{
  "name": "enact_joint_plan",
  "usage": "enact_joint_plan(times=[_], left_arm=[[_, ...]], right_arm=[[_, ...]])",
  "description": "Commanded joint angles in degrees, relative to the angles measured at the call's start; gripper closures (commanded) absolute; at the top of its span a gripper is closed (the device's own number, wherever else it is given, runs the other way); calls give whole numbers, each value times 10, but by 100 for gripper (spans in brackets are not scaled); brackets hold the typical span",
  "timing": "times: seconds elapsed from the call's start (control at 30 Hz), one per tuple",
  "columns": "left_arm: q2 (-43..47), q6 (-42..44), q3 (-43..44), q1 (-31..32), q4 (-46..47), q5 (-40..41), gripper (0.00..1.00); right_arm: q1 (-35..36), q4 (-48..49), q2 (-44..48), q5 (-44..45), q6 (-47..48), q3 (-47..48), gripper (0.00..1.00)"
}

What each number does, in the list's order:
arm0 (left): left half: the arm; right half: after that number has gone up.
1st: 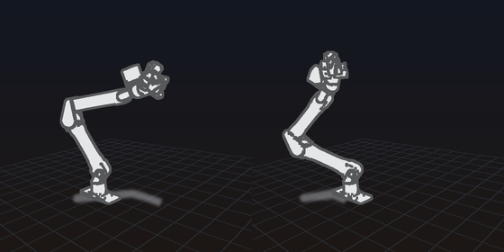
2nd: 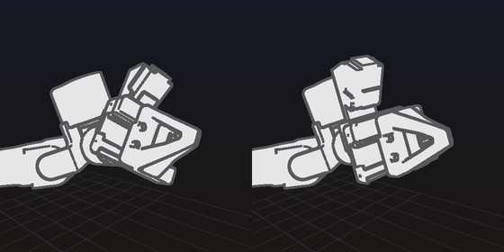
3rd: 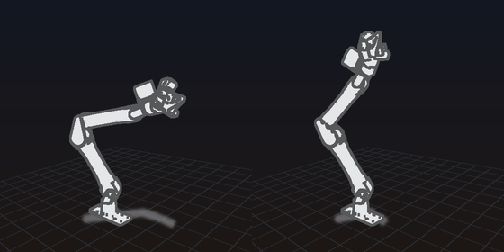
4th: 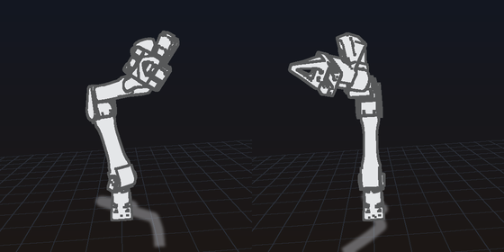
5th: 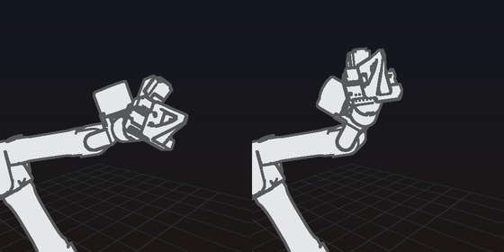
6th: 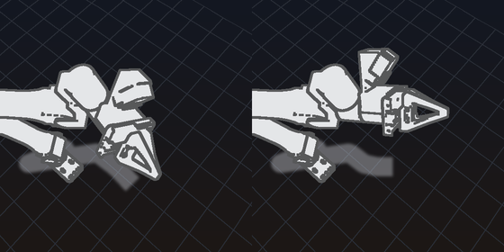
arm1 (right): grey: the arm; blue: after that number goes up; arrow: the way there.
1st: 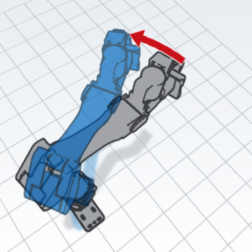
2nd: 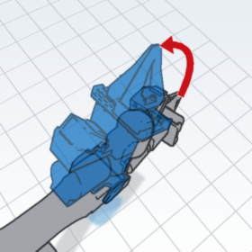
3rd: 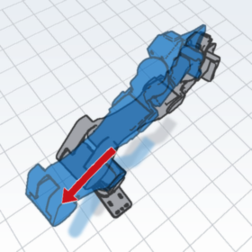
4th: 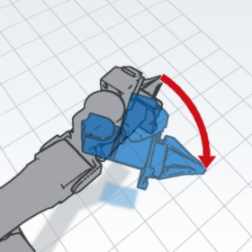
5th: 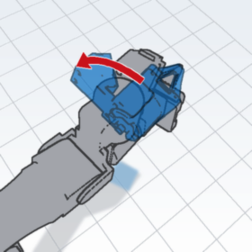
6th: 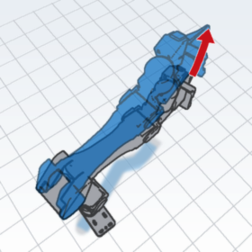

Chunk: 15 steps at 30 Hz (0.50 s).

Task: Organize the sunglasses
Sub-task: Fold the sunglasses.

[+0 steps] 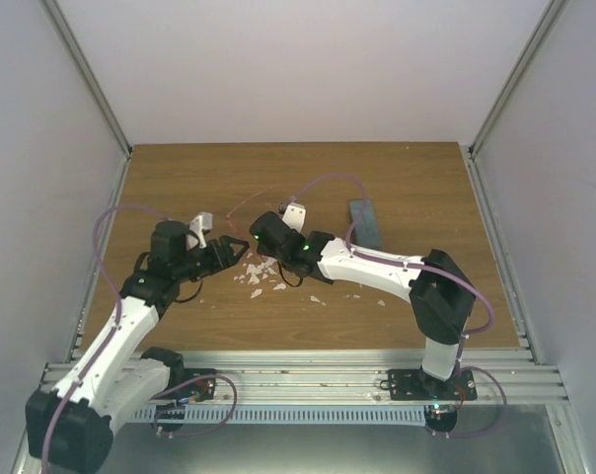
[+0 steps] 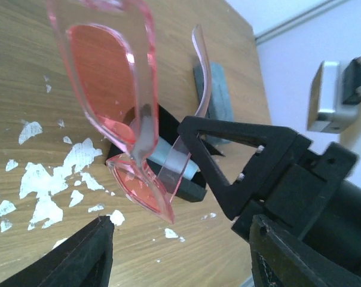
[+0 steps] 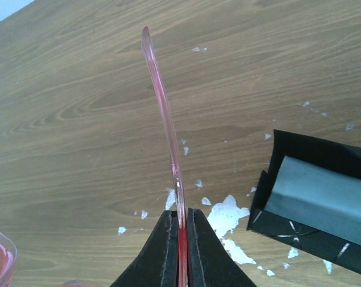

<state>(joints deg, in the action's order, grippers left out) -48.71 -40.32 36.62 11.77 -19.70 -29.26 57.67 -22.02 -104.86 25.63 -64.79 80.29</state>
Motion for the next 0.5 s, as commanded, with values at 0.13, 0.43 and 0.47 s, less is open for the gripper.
enact_joint_plan(times=[0.13, 0.43, 0.47], left_arm=[[-83, -53, 30, 91, 59, 139, 54], [-89, -96, 28, 113, 77, 215, 69], [-93, -97, 29, 114, 77, 217, 70]], right_arm=[[15, -38, 21, 73, 2, 14, 100], [27, -45, 27, 94, 4, 14, 100], [28, -45, 27, 96, 4, 15, 99]])
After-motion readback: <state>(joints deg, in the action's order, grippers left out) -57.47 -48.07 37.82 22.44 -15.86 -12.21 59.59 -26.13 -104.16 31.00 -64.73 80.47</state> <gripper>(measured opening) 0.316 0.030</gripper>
